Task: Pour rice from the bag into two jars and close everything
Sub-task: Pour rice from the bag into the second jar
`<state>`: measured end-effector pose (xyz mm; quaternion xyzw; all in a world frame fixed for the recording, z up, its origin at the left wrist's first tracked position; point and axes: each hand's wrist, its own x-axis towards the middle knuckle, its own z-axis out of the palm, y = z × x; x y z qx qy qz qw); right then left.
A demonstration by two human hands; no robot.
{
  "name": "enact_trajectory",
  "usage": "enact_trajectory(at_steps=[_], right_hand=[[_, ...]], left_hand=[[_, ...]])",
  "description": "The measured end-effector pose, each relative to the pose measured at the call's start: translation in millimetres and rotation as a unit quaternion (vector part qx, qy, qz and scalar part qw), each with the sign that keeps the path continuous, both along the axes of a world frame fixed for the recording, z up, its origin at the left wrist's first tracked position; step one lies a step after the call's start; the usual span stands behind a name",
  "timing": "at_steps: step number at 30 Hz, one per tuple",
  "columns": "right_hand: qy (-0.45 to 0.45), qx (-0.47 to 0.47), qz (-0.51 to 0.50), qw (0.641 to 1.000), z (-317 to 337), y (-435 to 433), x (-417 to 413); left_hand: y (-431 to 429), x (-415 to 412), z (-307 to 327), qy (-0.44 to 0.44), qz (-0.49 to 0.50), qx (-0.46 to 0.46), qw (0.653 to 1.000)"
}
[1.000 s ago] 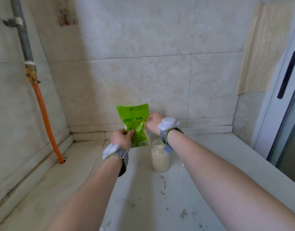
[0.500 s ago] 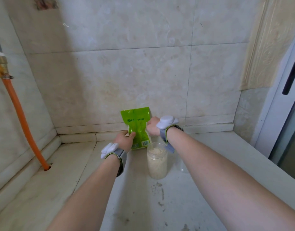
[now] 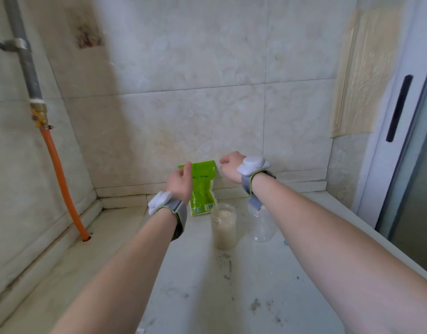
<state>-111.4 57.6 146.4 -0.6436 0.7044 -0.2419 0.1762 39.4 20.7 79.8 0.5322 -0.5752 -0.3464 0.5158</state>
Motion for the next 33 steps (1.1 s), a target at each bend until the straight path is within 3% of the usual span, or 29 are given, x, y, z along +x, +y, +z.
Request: enact_trajectory(at_steps=[3, 14, 26, 33], right_hand=[[-0.021, -0.084, -0.011, 0.996, 6.2, 20.1, -12.2], [-0.049, -0.108, -0.039, 0.992, 3.7, 79.8, -66.0], [-0.046, -0.066, -0.04, 0.996, -47.7, 86.5, -83.3], [-0.051, -0.016, -0.035, 0.998, -65.9, 80.7, -79.2]], left_hand=[[18.9, -16.9, 21.5, 0.035, -0.02, -0.002, 0.999], [88.4, -94.2, 22.2, 0.141, -0.088, 0.026, 0.986], [109.4, -116.7, -20.9, 0.079, -0.112, 0.078, 0.987], [107.1, -123.6, -40.4, 0.043, -0.092, 0.058, 0.993]])
